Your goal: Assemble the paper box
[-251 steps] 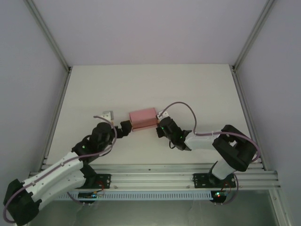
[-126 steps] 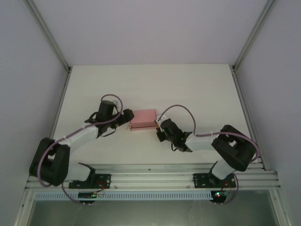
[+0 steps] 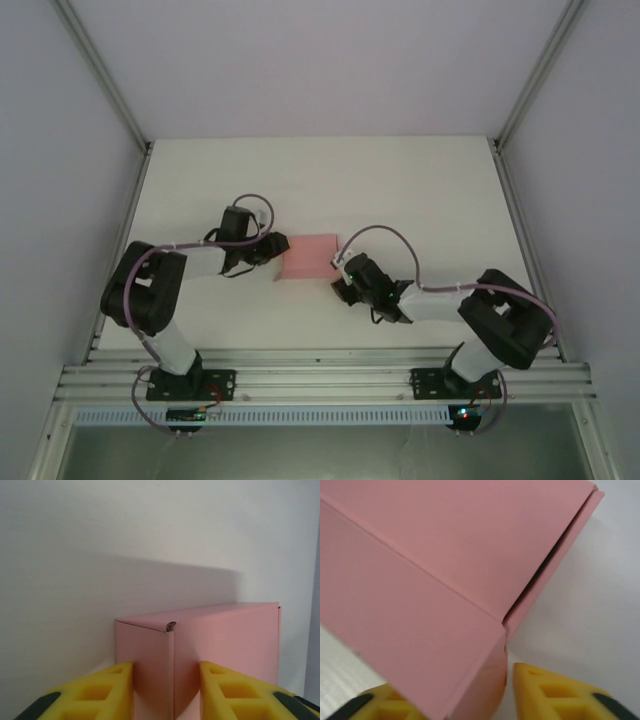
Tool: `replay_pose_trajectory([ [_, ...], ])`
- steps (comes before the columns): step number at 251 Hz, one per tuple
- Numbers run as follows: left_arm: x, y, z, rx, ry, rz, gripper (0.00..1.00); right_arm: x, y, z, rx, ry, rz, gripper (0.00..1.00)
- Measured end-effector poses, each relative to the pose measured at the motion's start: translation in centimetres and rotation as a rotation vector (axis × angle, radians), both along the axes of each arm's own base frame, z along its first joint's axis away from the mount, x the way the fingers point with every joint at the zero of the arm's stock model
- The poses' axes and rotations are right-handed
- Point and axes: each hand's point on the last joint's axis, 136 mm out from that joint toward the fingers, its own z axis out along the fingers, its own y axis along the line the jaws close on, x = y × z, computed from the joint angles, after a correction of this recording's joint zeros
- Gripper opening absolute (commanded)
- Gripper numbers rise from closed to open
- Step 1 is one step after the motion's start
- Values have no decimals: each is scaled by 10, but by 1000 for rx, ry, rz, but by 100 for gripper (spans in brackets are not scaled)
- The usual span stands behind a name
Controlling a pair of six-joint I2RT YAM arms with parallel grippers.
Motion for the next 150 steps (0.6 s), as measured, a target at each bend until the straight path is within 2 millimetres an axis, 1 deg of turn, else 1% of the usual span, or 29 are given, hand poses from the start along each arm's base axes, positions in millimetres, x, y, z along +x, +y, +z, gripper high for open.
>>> replay_pose_trajectory([
  [16, 0, -1, 0, -13, -7, -3, 25, -6, -1, 8, 24, 13, 8, 70],
  [28, -1, 0, 0, -25, -11, -1, 22, -10, -2, 17, 53, 25, 11, 86],
  [34, -1, 0, -1, -31, -10, 1, 21, -12, -2, 21, 64, 30, 14, 97],
  [37, -2, 0, -1, -34, -13, -1, 21, -13, -2, 23, 70, 32, 15, 99],
  [58, -2, 2, -1, -58, -16, 8, 19, -19, -6, 36, 114, 62, 19, 100],
  [65, -3, 2, -1, -68, -16, 11, 17, -20, -8, 39, 126, 81, 12, 100],
  [81, -4, 5, -1, -92, -16, 25, 15, -18, -15, 44, 156, 139, -30, 100],
  [95, -4, 7, -1, -117, -16, 38, 12, -10, -22, 50, 197, 201, -90, 100],
  [115, -5, 11, -1, -152, -17, 61, 11, 4, -30, 61, 278, 290, -172, 100],
  [134, -6, 15, -2, -197, -13, 79, 11, 19, -32, 70, 359, 368, -225, 100],
  [150, -6, 17, -2, -236, -13, 90, 11, 27, -29, 74, 415, 438, -252, 100],
])
